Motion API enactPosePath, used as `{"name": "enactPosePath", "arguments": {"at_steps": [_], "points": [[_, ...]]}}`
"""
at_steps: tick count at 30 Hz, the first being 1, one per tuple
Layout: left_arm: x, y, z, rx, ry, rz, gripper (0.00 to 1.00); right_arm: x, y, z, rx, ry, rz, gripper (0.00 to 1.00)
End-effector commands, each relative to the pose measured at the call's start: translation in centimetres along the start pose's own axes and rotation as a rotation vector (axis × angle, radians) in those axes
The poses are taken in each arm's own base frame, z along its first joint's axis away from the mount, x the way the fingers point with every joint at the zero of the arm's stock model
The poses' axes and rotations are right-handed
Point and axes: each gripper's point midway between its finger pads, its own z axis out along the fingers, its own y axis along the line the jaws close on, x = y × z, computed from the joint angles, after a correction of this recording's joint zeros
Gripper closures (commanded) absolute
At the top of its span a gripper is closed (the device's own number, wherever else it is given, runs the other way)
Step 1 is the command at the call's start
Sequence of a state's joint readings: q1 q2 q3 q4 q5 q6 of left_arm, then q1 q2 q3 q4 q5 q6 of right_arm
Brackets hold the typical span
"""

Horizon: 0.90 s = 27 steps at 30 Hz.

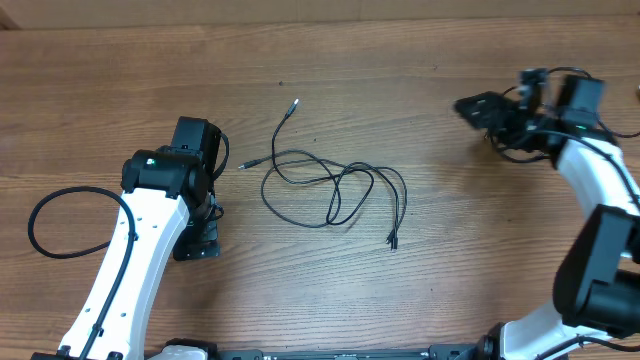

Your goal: Untangle cables

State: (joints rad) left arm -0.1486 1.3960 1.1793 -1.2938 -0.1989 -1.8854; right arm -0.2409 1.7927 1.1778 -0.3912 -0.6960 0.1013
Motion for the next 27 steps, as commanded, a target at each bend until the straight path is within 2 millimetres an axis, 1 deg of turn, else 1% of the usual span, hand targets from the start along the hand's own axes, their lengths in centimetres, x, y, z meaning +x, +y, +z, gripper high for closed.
{"name": "enactPosePath", "arguments": {"at_steps": [1,3,6,10,14,21,27], "points": [[-0.5,-0.4,-0.9,0.037,-0.007,-0.003,0.0,0.1,-1.4,1.4,0.256,0.006,-0.176,0.0],[-0.5,-0.4,-0.9,0.037,-0.007,-0.003,0.0,0.5,-1.2,2.2,0.344,0.021,-0.249,0.0],[-0.5,-0.4,-0.9,0.037,-0.007,-0.003,0.0,0.4,-0.6,3.0,0.447,0.003,-0.317,0.0],[-0.5,-0.4,-0.9,0.037,-0.007,-0.003,0.0,-0.2,-0.5,3.3,0.512,-0.03,-0.353,0.0],[-0.5,-0.4,-0.9,0.037,-0.007,-0.003,0.0,-0.2,-0.7,3.5,0.519,-0.031,-0.354,0.0],[-0.5,-0.4,-0.9,0.037,-0.007,-0.003,0.0,0.8,-2.1,4.7,0.533,0.011,-0.34,0.0],[-0.5,-0.4,-0.9,0.037,-0.007,-0.003,0.0,2.6,-4.1,6.4,0.547,0.073,-0.322,0.0]]}}
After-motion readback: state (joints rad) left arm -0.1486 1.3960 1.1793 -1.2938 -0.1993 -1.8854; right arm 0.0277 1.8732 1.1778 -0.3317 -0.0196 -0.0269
